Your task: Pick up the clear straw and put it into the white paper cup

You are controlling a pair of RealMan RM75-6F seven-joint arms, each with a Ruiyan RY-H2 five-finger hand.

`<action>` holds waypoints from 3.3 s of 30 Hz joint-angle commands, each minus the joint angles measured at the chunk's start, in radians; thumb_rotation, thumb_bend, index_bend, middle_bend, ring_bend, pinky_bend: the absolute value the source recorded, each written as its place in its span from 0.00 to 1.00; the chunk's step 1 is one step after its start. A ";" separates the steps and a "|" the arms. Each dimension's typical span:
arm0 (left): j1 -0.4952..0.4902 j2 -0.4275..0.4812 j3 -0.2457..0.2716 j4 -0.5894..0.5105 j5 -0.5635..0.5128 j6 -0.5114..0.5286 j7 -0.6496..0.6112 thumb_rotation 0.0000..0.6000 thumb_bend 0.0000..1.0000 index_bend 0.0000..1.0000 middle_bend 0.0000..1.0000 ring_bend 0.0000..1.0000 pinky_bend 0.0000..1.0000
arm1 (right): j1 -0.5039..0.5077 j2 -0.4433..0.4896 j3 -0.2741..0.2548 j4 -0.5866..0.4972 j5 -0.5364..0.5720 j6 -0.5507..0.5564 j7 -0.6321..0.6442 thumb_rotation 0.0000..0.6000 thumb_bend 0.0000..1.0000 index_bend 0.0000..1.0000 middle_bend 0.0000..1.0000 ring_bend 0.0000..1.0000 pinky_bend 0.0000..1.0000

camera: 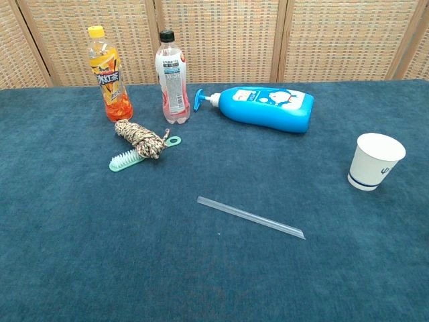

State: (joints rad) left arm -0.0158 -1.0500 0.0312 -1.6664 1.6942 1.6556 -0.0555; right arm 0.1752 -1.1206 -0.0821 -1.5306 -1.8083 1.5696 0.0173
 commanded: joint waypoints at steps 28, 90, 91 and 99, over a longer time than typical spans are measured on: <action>-0.040 -0.016 -0.026 -0.005 -0.072 -0.100 0.024 1.00 0.16 0.00 0.00 0.00 0.00 | 0.445 -0.145 0.102 -0.082 -0.254 -0.644 -0.444 1.00 0.94 0.21 0.05 0.00 0.01; -0.055 -0.005 -0.032 -0.011 -0.104 -0.134 0.008 1.00 0.16 0.00 0.00 0.00 0.00 | 0.563 -0.415 0.201 0.129 0.171 -0.632 -0.348 1.00 0.32 0.39 0.00 0.00 0.07; -0.055 -0.005 -0.032 -0.010 -0.105 -0.135 0.006 1.00 0.16 0.00 0.00 0.00 0.00 | 0.563 -0.422 0.216 0.114 0.216 -0.652 -0.331 1.00 0.32 0.42 0.00 0.00 0.07; -0.062 0.000 -0.038 -0.007 -0.120 -0.148 -0.012 1.00 0.16 0.00 0.00 0.00 0.00 | 0.586 -0.505 0.313 0.021 0.565 -0.736 -0.428 1.00 0.32 0.46 0.00 0.00 0.02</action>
State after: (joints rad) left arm -0.0767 -1.0502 -0.0059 -1.6742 1.5758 1.5089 -0.0661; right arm 0.7462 -1.5684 0.1771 -1.4656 -1.3722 0.8659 -0.3636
